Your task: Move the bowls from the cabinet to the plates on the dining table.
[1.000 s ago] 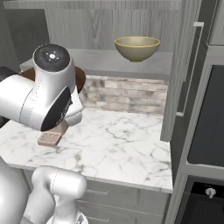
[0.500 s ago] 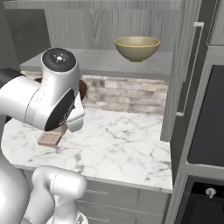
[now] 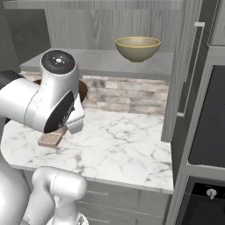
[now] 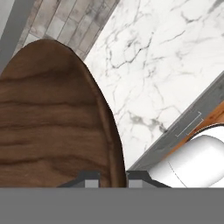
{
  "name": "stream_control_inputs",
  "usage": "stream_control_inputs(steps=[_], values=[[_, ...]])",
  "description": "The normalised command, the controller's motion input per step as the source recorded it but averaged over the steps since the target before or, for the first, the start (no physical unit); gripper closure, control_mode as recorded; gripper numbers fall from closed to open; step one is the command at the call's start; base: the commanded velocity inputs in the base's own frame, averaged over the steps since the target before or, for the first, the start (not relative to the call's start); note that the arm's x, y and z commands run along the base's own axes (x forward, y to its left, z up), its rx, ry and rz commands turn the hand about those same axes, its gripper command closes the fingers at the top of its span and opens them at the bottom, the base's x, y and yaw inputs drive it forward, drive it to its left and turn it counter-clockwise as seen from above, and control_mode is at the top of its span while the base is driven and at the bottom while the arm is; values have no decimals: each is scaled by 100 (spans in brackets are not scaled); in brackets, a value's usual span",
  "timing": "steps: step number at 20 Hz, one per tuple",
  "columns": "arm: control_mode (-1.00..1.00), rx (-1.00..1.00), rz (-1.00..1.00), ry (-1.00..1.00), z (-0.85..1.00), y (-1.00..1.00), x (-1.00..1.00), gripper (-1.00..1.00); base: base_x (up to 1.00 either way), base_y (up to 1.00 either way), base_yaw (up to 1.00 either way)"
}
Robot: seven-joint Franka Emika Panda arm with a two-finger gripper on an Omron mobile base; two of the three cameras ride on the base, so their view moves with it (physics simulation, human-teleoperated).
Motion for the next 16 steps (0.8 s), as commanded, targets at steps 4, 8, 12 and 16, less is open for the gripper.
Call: stream_control_inputs(steps=[4,8,12,16], values=[[-100,0,0,0,0,0,0,100,0,0,0],[-100,0,0,0,0,0,0,100,0,0,0],[-100,0,0,0,0,0,0,100,0,0,0],[-100,0,0,0,0,0,0,100,0,0,0]])
